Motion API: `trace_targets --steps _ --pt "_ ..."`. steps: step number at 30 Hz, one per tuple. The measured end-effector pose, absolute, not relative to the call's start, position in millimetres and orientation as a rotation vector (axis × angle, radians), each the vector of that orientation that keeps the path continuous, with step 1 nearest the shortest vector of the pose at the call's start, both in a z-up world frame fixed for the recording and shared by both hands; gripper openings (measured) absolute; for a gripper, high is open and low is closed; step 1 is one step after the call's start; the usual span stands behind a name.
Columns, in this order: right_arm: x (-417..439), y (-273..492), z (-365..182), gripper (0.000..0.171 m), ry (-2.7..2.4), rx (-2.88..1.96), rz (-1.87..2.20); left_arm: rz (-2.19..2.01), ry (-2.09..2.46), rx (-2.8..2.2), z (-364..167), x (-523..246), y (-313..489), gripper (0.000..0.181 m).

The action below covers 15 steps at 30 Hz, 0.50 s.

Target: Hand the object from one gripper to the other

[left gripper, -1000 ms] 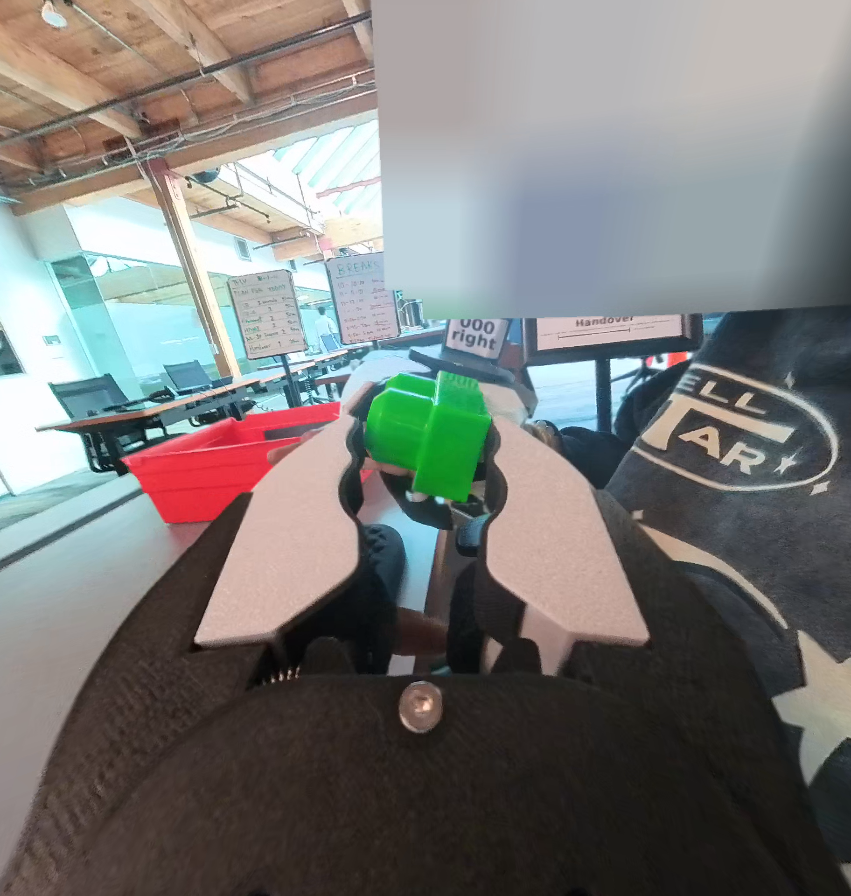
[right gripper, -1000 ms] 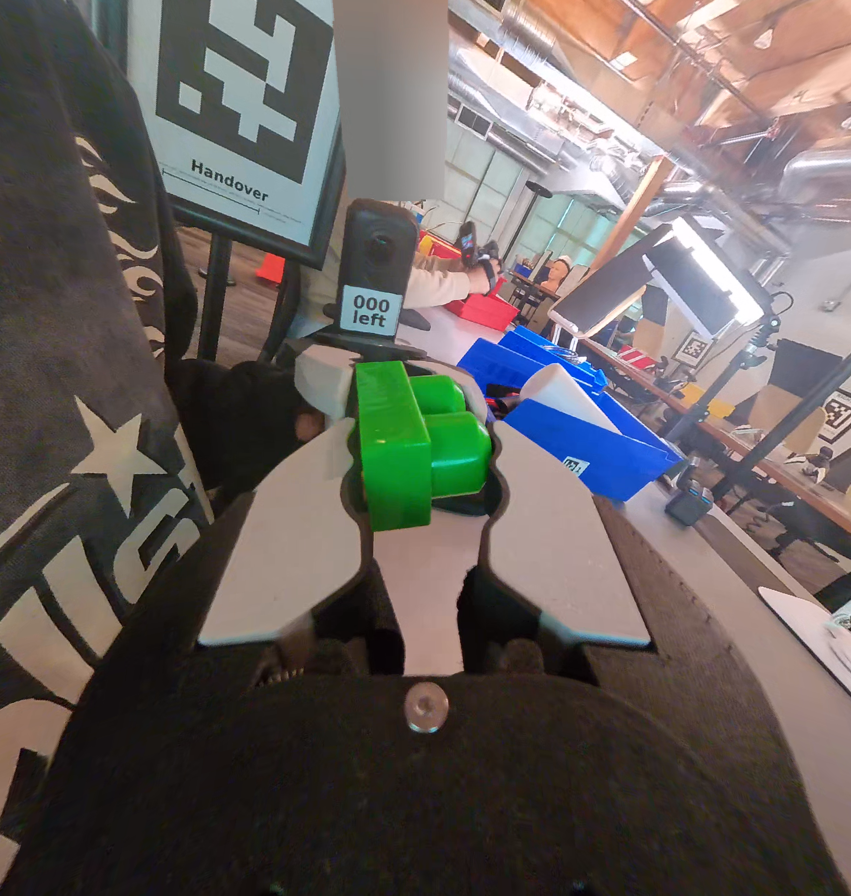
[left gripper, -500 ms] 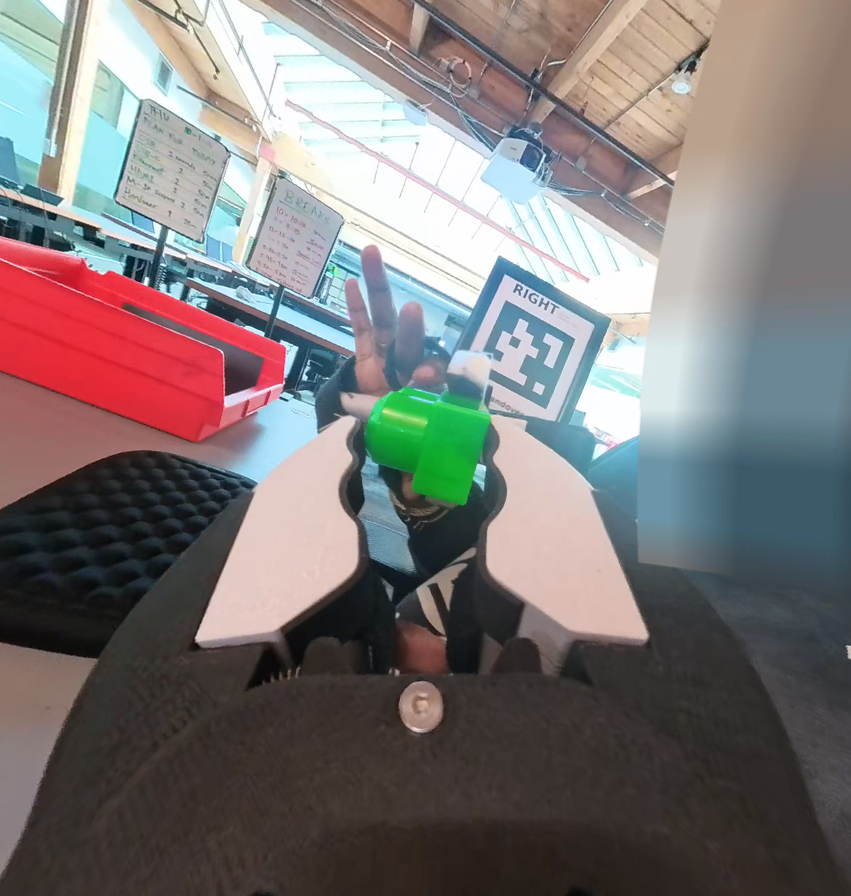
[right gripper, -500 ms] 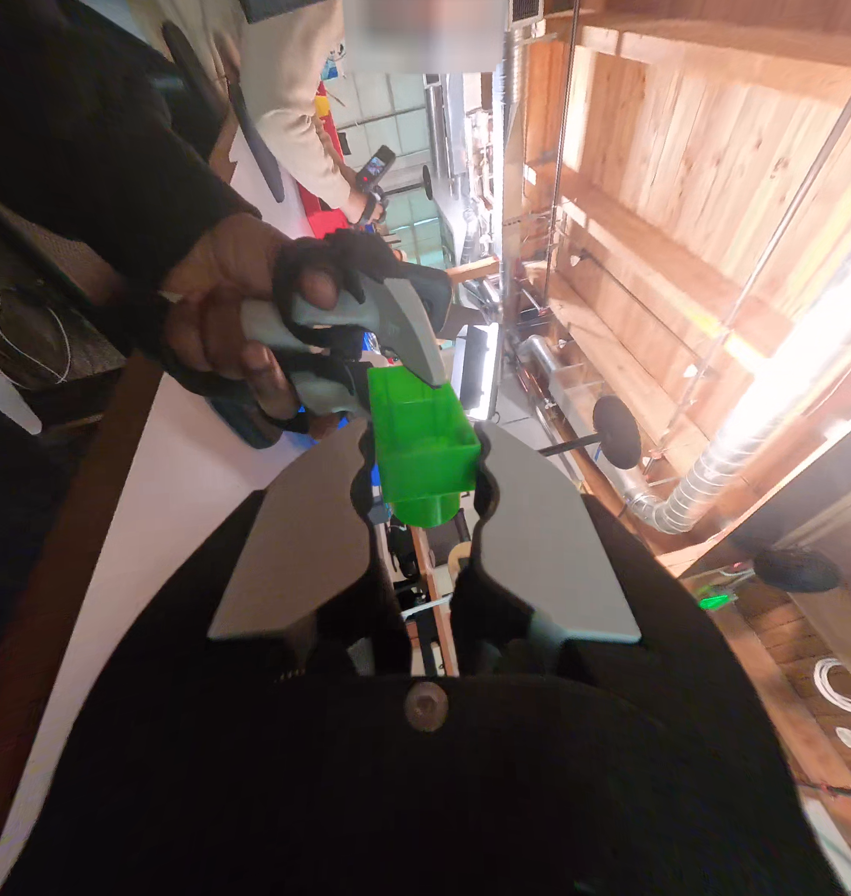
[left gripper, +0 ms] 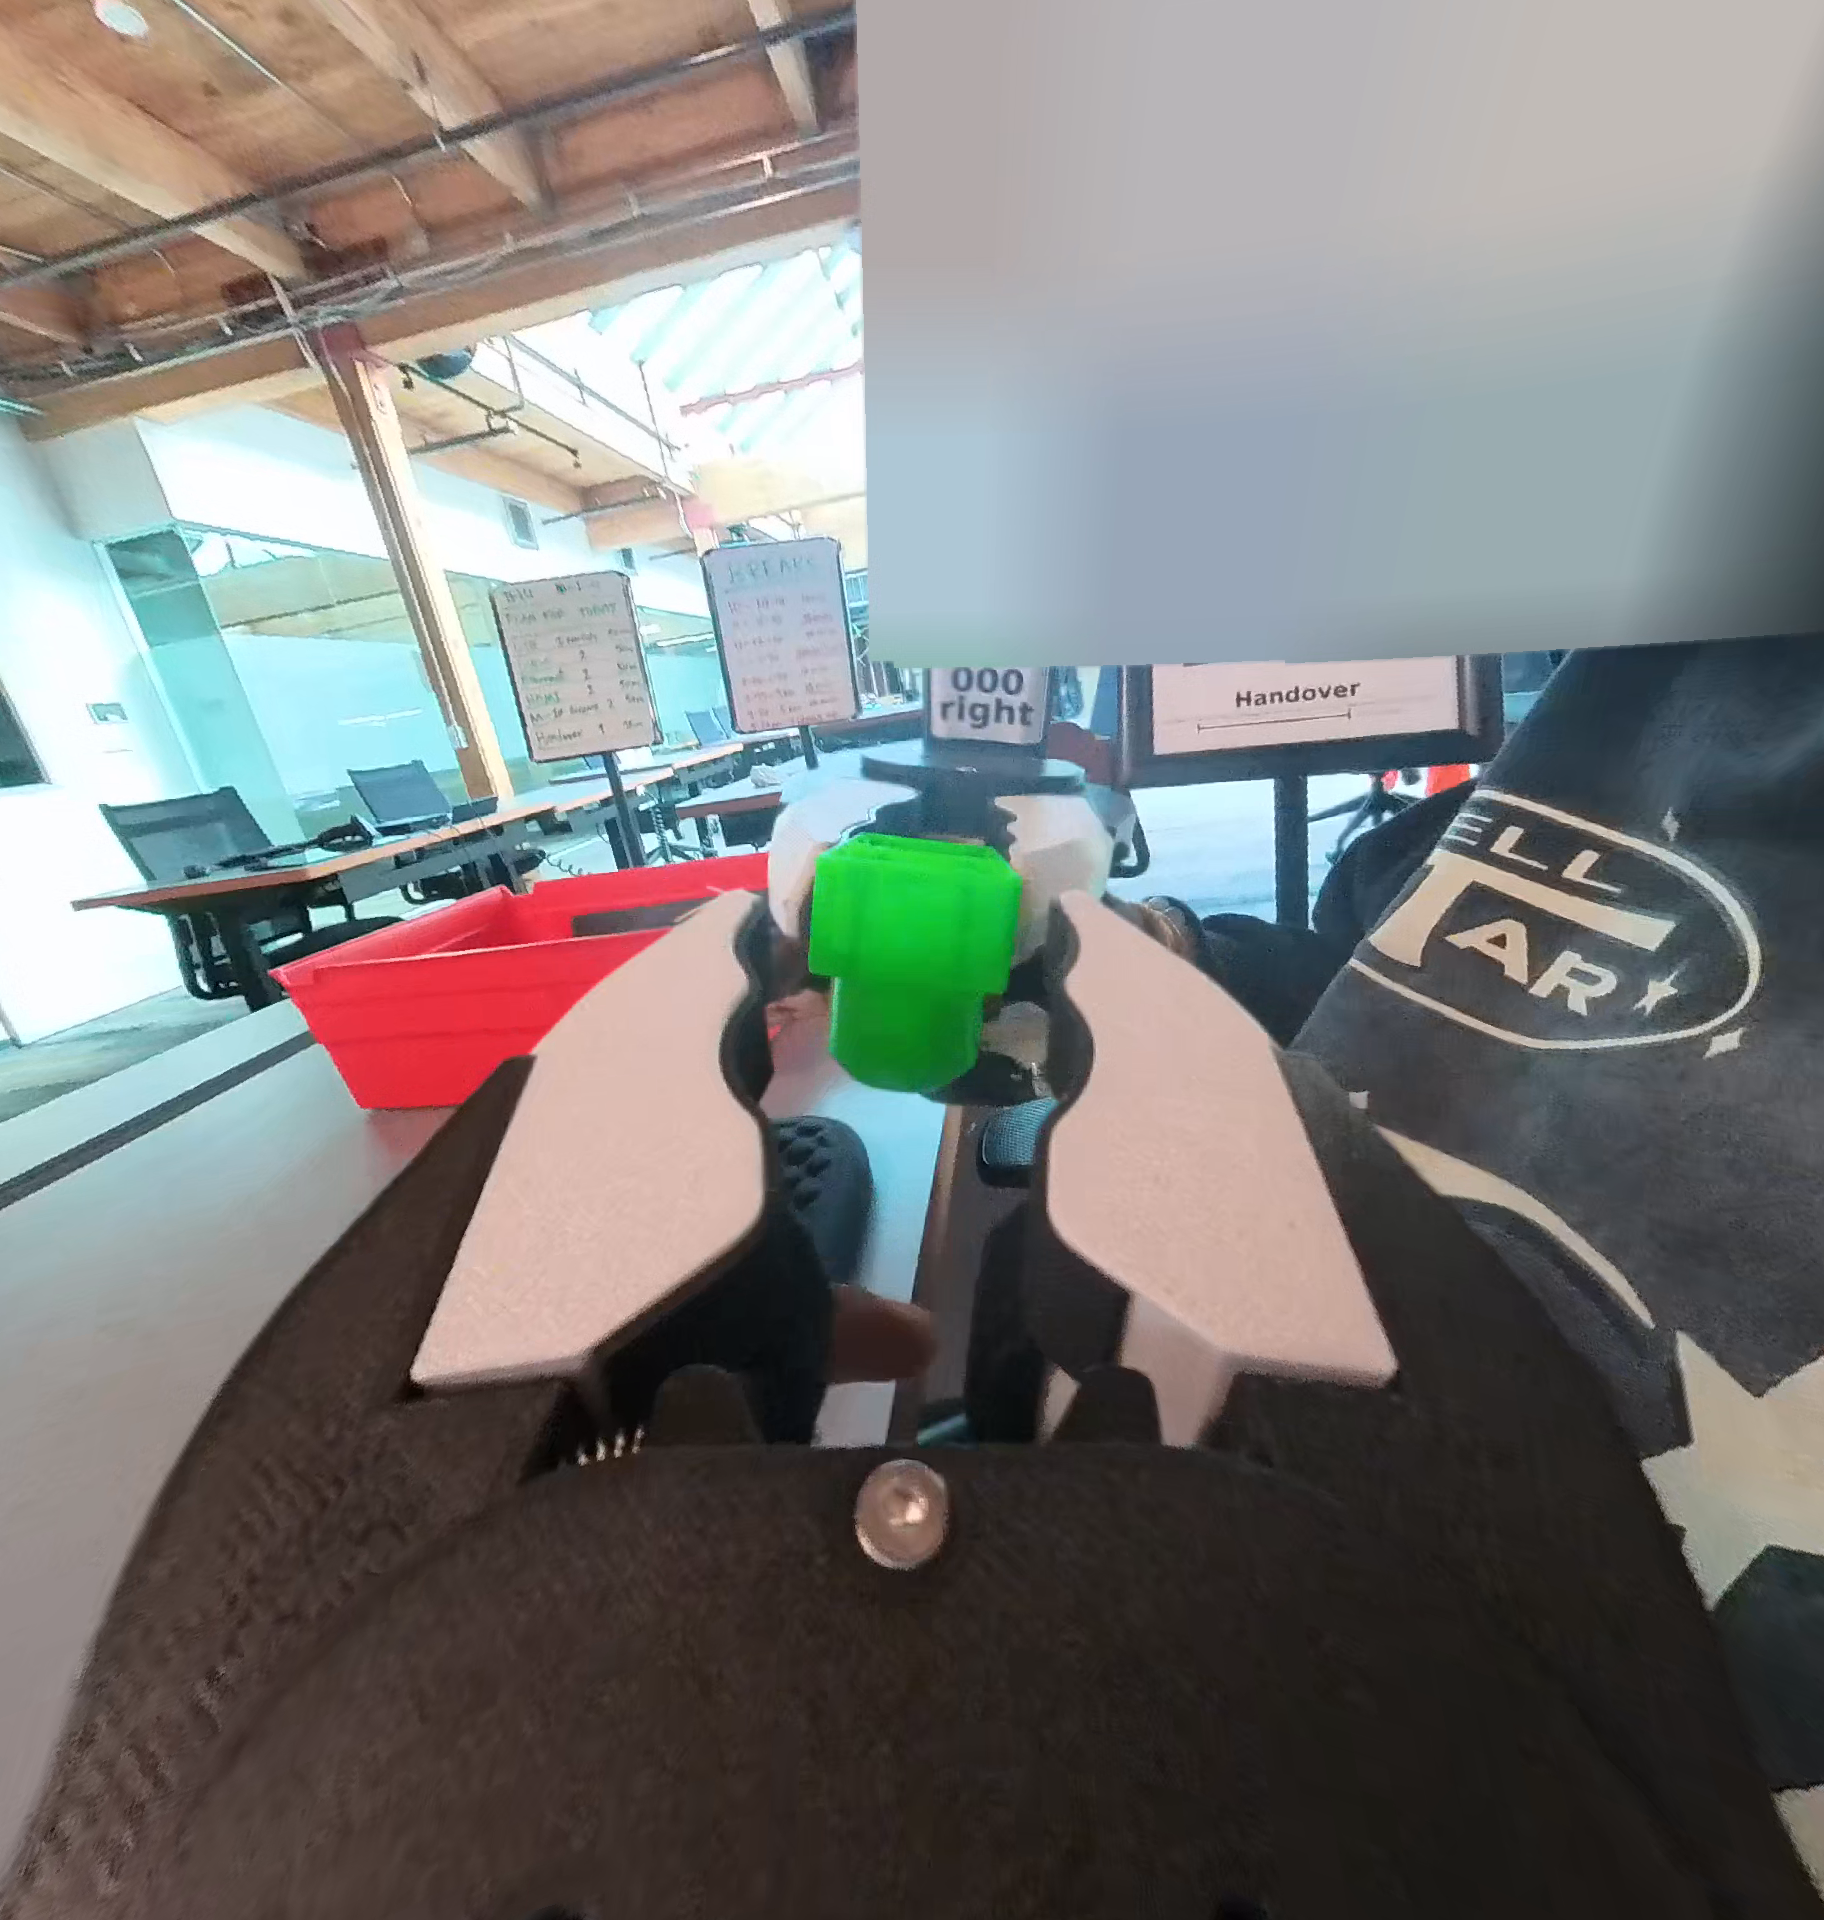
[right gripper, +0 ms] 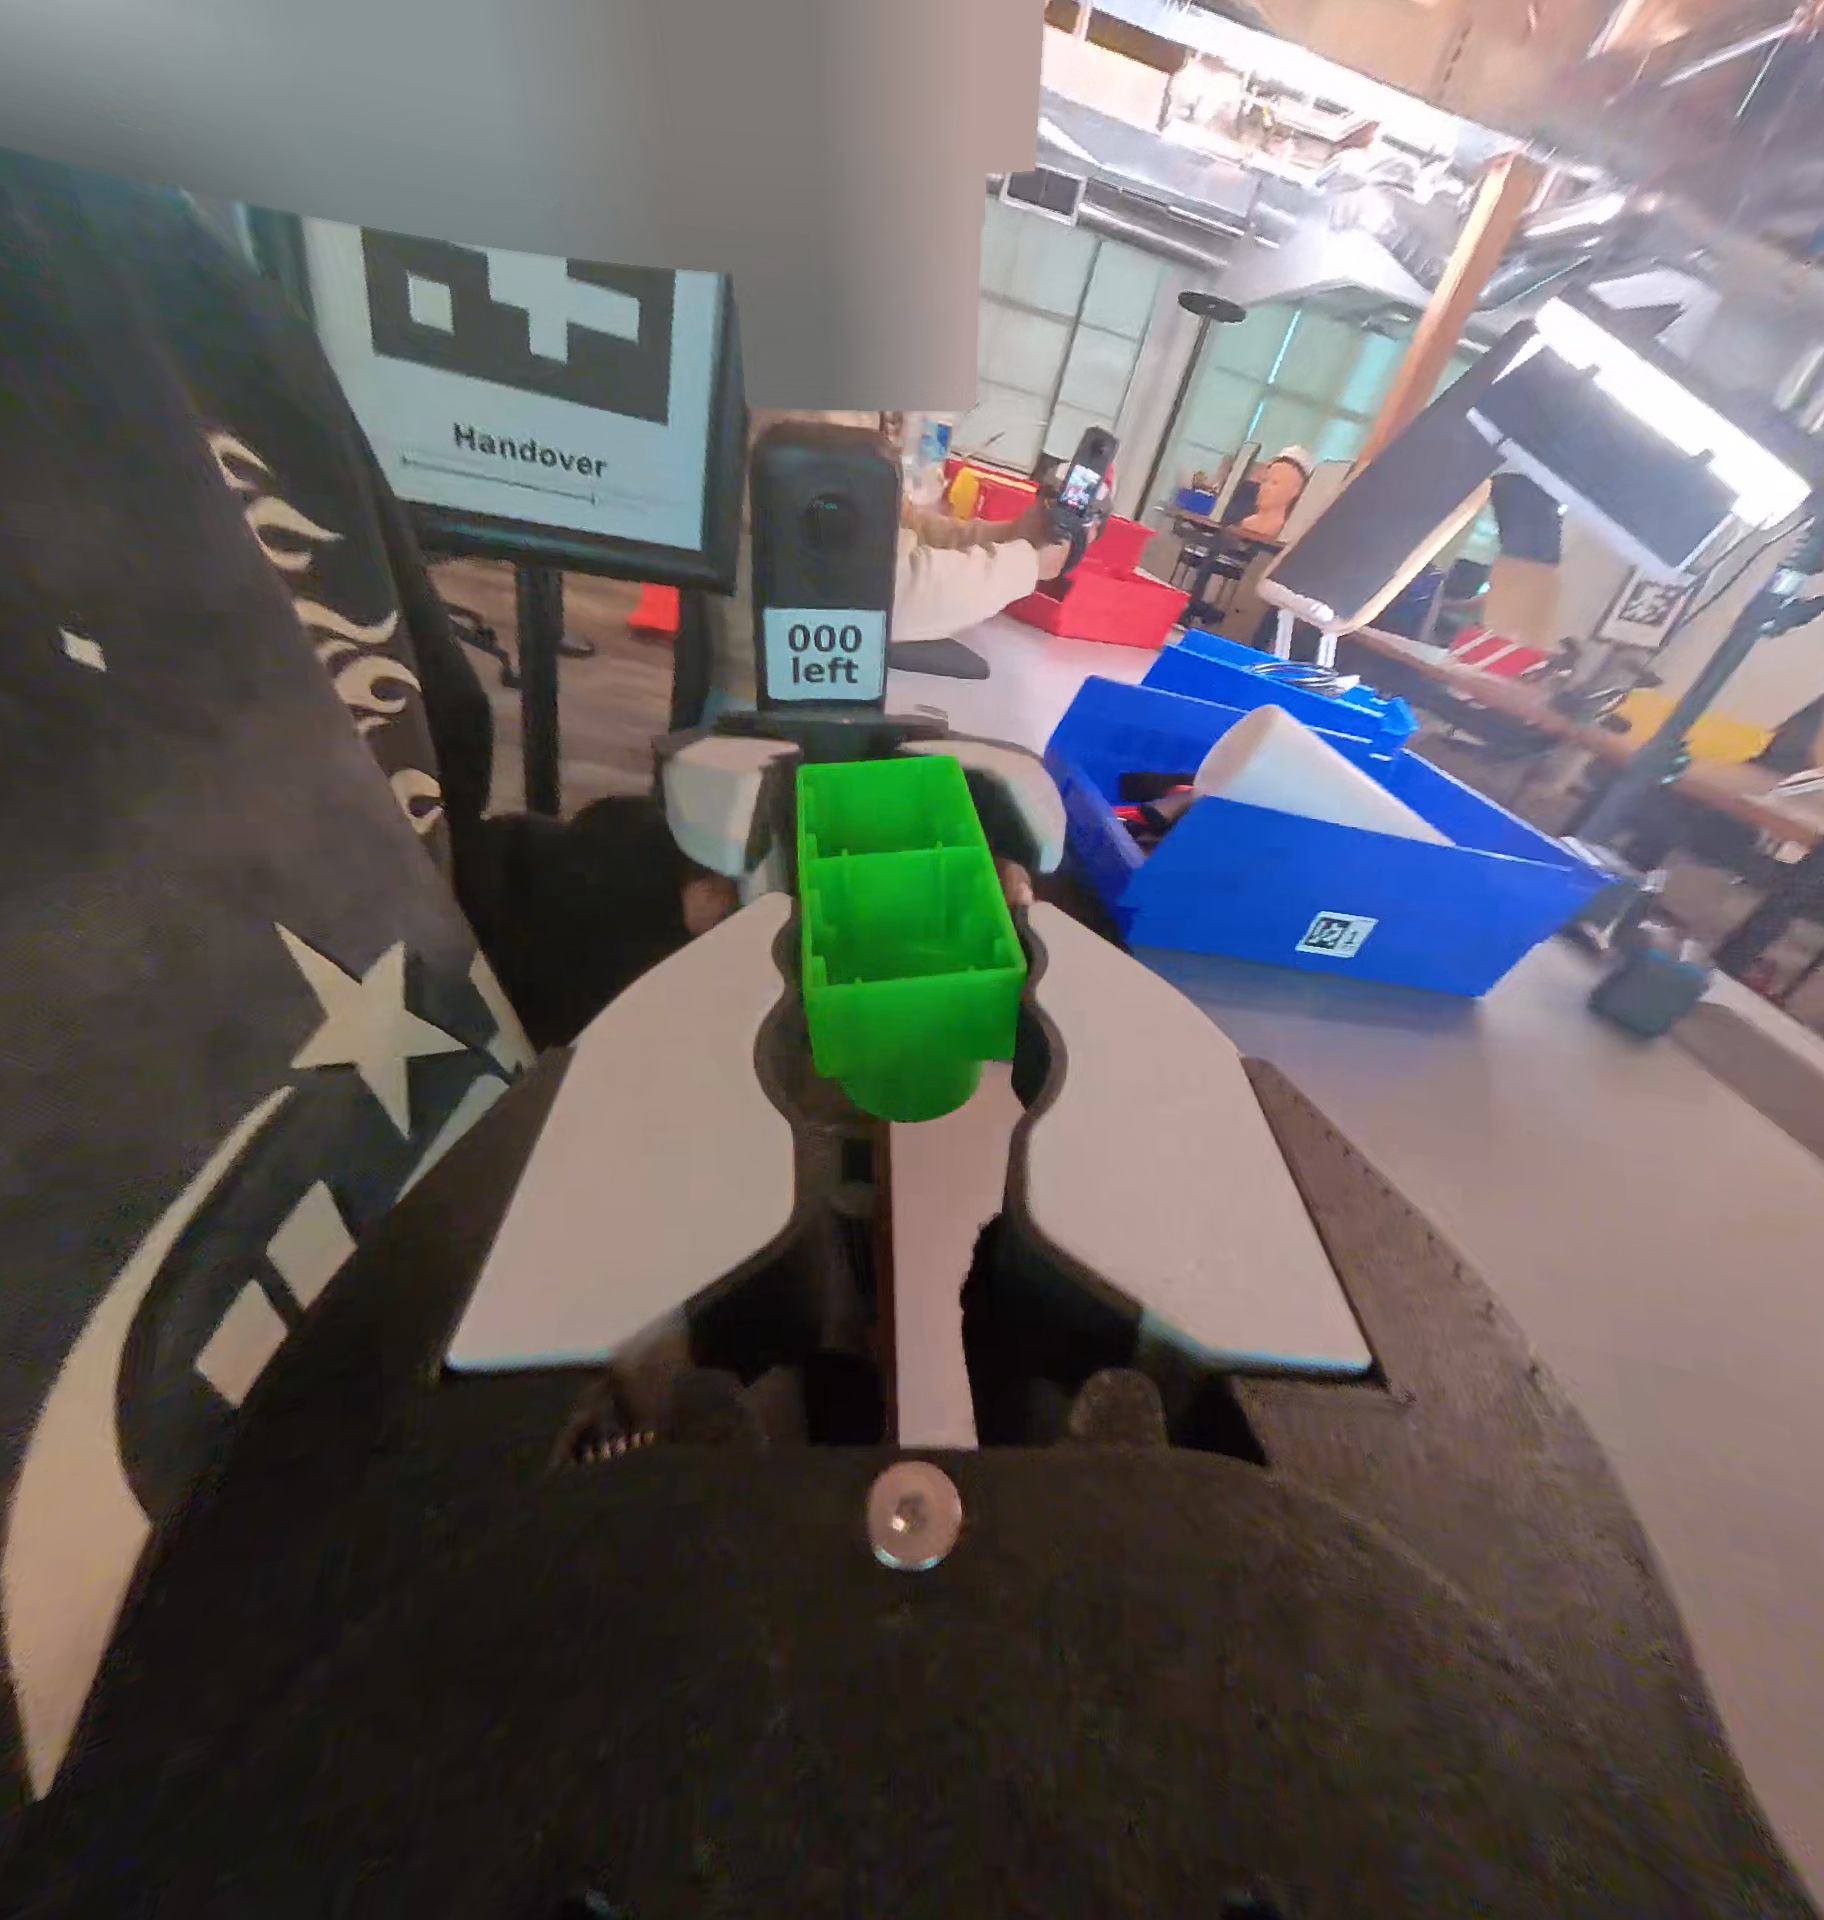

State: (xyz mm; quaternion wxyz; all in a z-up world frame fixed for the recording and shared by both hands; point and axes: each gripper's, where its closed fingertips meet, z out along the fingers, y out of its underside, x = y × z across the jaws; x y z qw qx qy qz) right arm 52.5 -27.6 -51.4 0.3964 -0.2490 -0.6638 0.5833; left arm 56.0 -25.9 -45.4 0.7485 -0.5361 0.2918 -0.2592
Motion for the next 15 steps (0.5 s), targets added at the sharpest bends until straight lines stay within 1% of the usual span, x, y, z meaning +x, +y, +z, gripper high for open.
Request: trace_targets --steps 1,2,5,6,8,11,13,15 --pt "53.1 -27.4 -51.2 0.037 -1.685 -0.640 1.492 -0.575 0.631 -1.183 -46.1 56.0 -24.8 0.041" --pt "52.6 -26.4 -52.1 0.038 -1.687 -0.652 1.488 -0.596 0.623 -1.184 -45.5 56.3 -24.7 0.037" --pt "52.2 -26.3 -52.9 0.038 -1.682 -0.626 1.474 -0.706 0.559 -1.205 -42.4 54.3 -23.5 0.037" --pt "51.9 -25.9 -50.9 0.041 -1.655 -0.571 1.444 -0.765 0.517 -1.213 -40.4 52.4 -22.4 0.037" --pt "52.5 -25.0 -43.3 0.071 -1.555 -0.406 1.330 -0.887 0.422 -1.224 -37.1 46.7 -19.4 0.037" --pt "50.3 -22.7 -41.8 0.090 -1.495 -0.247 1.063 -1.073 0.304 -1.217 -34.9 40.1 -15.9 0.037" --pt "46.6 -19.3 -46.5 0.091 -1.475 -0.138 0.818 -1.153 0.256 -1.187 -32.4 37.3 -15.5 0.036" --pt "41.6 -14.4 -49.4 0.086 -1.439 -0.060 0.592 -1.202 0.234 -1.184 -32.3 37.7 -14.7 0.037"
